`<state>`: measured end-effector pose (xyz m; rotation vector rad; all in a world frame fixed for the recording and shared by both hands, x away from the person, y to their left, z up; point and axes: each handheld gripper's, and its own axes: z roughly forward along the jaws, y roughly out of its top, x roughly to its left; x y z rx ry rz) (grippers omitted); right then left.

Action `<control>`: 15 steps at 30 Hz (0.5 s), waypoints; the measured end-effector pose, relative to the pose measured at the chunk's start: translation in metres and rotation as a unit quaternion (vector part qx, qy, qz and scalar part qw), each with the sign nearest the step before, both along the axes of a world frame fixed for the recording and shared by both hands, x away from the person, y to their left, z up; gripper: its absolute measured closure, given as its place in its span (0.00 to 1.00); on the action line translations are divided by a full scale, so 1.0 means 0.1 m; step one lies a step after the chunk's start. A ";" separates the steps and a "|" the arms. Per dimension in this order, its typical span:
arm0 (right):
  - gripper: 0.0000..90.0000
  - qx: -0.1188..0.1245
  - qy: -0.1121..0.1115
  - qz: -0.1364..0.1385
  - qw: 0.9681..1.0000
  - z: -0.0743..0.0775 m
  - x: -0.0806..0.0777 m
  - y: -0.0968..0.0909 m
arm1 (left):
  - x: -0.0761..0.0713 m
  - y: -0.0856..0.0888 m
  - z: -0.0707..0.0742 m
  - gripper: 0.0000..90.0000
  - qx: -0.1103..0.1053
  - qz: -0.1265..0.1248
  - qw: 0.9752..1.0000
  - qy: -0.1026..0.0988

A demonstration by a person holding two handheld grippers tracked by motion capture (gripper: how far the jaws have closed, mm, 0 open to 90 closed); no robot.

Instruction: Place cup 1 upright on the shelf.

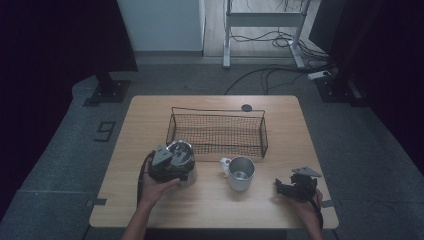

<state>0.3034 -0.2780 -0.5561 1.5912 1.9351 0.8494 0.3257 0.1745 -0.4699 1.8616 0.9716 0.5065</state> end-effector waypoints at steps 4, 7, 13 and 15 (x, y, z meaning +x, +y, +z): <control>0.07 -0.001 0.000 0.000 1.000 0.00 0.00 0.00 | 0.00 0.01 0.02 0.04 -0.007 -0.004 1.000 0.005; 0.07 0.000 0.000 -0.001 1.000 0.00 0.00 0.00 | 0.00 0.01 0.02 0.04 -0.006 -0.003 1.000 0.003; 0.07 0.000 -0.001 -0.002 1.000 0.00 0.00 0.00 | -0.01 0.03 0.08 0.04 -0.009 -0.006 1.000 -0.005; 0.07 0.000 -0.001 -0.002 1.000 0.00 0.00 0.00 | -0.02 0.04 0.11 0.04 -0.007 -0.008 1.000 -0.008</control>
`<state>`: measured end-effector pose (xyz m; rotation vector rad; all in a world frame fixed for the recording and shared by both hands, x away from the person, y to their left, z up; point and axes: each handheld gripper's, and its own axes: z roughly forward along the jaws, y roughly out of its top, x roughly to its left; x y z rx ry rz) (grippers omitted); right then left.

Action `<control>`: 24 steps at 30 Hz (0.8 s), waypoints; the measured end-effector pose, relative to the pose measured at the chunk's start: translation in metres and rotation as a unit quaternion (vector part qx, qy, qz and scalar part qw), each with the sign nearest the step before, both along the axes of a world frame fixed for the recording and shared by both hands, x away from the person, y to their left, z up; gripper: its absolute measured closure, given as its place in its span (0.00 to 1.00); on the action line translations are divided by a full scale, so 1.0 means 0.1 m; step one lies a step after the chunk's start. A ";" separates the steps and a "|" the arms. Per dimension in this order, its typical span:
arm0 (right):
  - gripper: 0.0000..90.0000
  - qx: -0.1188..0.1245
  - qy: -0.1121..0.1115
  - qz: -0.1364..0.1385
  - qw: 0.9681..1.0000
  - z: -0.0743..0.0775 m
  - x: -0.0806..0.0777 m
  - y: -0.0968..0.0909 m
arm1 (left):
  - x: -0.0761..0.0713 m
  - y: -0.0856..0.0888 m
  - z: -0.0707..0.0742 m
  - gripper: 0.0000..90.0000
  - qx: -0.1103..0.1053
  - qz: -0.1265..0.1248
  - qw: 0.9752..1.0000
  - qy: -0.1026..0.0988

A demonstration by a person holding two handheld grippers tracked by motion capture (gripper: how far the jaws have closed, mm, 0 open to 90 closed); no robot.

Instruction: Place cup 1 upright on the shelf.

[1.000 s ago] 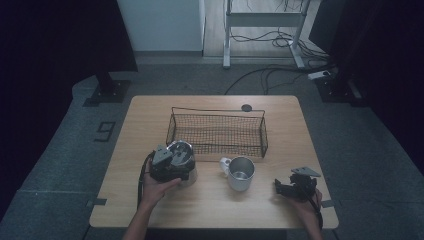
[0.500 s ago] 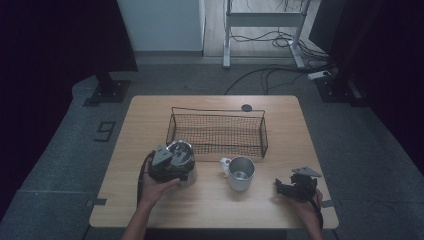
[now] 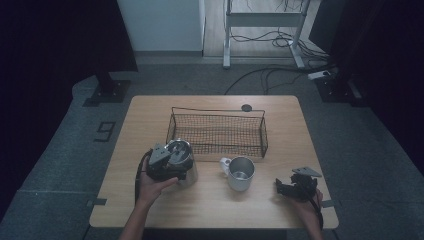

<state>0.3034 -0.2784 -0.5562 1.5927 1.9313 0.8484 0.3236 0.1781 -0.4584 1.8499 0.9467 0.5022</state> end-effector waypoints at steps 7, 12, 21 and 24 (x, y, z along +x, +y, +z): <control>0.07 0.000 0.000 0.000 1.000 0.00 0.00 0.00 | -0.03 0.00 0.12 0.04 0.002 -0.006 1.000 -0.009; 0.07 0.000 0.000 -0.001 1.000 0.00 0.00 0.00 | -0.03 0.01 0.21 0.04 -0.001 -0.009 1.000 -0.014; 0.07 0.000 0.001 -0.004 1.000 0.00 0.00 0.00 | -0.03 0.01 0.33 0.04 -0.005 -0.010 1.000 -0.020; 0.07 0.000 0.001 -0.004 1.000 0.00 0.00 0.00 | -0.02 0.02 0.36 0.04 -0.006 -0.008 1.000 -0.021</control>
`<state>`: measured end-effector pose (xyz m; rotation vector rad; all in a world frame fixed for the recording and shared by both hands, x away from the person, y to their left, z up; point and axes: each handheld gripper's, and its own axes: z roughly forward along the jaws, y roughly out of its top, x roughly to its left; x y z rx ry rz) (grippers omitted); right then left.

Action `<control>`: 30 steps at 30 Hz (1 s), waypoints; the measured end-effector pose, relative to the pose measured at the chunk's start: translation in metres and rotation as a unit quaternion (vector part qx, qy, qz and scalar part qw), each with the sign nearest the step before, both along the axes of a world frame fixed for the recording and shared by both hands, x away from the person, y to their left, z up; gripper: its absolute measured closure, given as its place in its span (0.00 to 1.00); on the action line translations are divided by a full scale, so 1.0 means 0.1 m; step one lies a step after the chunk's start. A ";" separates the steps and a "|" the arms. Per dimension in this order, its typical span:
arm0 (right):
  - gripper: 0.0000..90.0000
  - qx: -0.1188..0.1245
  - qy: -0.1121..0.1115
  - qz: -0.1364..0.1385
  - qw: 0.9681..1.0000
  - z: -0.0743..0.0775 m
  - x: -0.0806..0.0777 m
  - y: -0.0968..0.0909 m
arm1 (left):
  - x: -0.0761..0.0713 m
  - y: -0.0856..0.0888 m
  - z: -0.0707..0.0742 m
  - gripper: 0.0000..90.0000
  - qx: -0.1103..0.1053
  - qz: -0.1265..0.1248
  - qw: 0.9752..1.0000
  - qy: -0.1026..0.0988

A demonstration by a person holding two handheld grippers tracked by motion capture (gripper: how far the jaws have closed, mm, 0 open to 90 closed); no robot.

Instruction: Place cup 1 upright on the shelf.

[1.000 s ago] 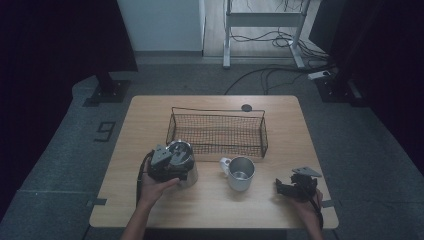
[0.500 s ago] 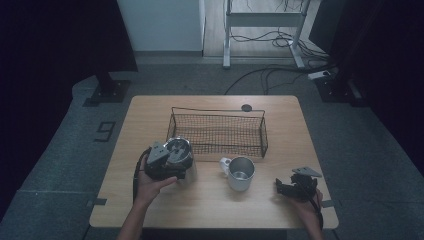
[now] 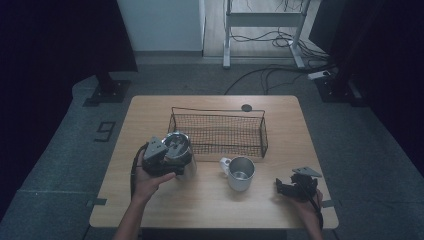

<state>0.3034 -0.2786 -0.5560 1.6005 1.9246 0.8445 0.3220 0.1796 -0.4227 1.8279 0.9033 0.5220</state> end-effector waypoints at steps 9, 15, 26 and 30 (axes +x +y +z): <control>0.08 0.000 -0.001 -0.002 1.000 0.00 0.00 0.00 | 0.02 0.01 0.08 0.04 0.000 -0.002 1.000 -0.004; 0.08 0.000 -0.002 -0.003 1.000 0.00 0.00 0.00 | 0.05 0.00 0.11 0.04 -0.002 -0.003 1.000 -0.003; 0.09 0.001 -0.003 -0.004 1.000 0.00 0.00 0.00 | 0.09 -0.02 0.17 0.04 0.001 -0.004 1.000 -0.002; 0.09 0.001 -0.003 -0.004 1.000 0.00 0.00 0.00 | 0.10 -0.04 0.19 0.04 0.002 -0.006 1.000 -0.001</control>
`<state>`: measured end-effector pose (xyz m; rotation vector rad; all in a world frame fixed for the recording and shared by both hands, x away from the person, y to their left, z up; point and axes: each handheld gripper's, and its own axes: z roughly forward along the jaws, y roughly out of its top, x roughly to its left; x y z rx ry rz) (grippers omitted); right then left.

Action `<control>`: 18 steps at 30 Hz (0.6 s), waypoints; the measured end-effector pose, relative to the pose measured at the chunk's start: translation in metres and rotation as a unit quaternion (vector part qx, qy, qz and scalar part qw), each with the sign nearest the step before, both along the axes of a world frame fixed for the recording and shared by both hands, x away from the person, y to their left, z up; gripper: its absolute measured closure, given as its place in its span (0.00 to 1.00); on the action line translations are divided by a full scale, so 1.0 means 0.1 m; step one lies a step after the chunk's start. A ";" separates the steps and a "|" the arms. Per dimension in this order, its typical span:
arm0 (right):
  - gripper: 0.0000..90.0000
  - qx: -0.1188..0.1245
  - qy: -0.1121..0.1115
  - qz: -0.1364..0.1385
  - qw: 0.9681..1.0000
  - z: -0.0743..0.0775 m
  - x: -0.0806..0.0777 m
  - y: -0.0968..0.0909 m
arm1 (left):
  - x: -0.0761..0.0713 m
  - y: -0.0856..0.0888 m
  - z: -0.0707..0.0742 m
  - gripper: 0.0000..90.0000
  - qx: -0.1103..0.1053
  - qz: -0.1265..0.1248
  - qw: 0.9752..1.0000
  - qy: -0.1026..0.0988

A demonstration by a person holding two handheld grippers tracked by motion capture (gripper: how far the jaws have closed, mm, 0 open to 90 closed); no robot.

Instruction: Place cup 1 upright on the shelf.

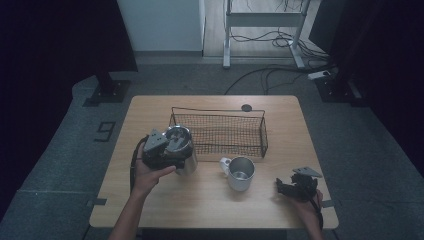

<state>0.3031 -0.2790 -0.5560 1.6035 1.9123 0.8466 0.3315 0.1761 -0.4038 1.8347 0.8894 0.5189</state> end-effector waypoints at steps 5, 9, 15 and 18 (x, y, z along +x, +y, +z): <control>0.09 0.000 0.000 0.000 1.000 0.00 0.00 0.00 | 0.03 0.01 0.02 0.04 -0.002 0.003 1.000 0.001; 0.09 0.000 0.000 0.000 1.000 0.00 0.00 0.00 | 0.04 0.01 0.04 0.04 -0.002 0.003 1.000 0.003; 0.10 0.000 0.000 0.001 1.000 0.00 0.00 0.00 | 0.06 -0.01 0.08 0.04 0.003 0.003 1.000 0.001; 0.10 0.000 -0.001 0.001 1.000 0.00 0.00 0.00 | 0.07 -0.02 0.11 0.04 0.001 0.002 1.000 -0.001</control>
